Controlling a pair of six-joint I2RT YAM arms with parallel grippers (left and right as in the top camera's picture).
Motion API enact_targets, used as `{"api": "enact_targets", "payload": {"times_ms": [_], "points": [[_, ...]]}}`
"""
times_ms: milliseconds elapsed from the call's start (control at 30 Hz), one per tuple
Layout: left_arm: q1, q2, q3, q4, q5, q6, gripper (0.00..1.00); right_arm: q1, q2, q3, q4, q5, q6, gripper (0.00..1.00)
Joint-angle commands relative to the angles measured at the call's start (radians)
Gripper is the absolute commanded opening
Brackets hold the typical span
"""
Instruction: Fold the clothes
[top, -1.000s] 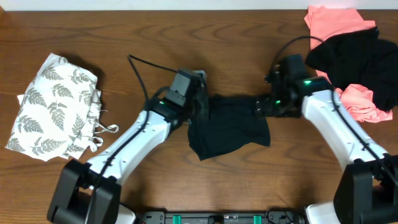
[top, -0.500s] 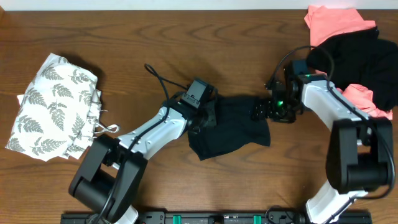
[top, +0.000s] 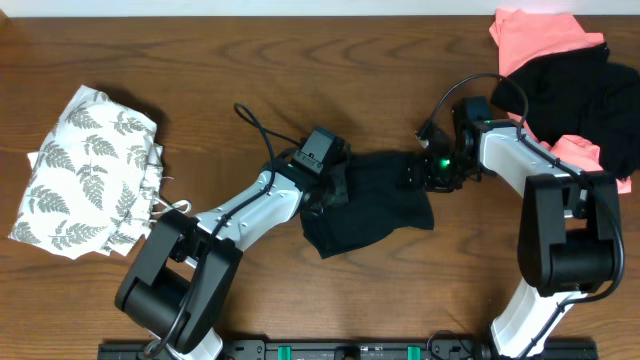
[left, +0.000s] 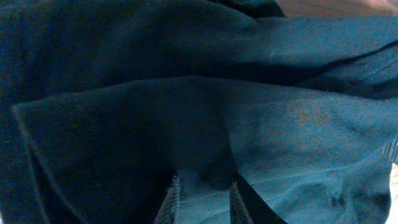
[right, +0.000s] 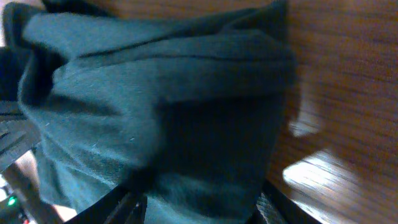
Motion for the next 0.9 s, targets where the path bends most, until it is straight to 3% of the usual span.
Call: {"api": "enact_targets", "payload": {"times_ms": [0,167,367,433,733,867], "points": [[-0.001,0.014,0.000,-0.001,-0.012,-0.005,0.28,-0.005,0.020,-0.004,0.002,-0.088,-0.071,0.49],[-0.001,0.014,0.000,-0.001,-0.013,-0.005,0.28,-0.005,0.020,-0.005,0.002,-0.113,-0.133,0.47],[-0.001,0.014,0.000,-0.001,-0.023,-0.004,0.28,-0.008,0.020,-0.005,0.010,-0.113,-0.133,0.16],[-0.001,0.014,0.000,-0.001,-0.024,-0.001,0.28,-0.014,0.019,-0.005,0.010,-0.113,-0.133,0.01],[-0.001,0.014,0.001,-0.002,-0.027,0.008,0.29,-0.062,0.018,-0.005,-0.024,-0.116,-0.143,0.01],[0.000,0.014,0.001,-0.006,-0.027,0.032,0.29,-0.126,-0.008,-0.004,-0.057,-0.045,-0.085,0.01]]}}
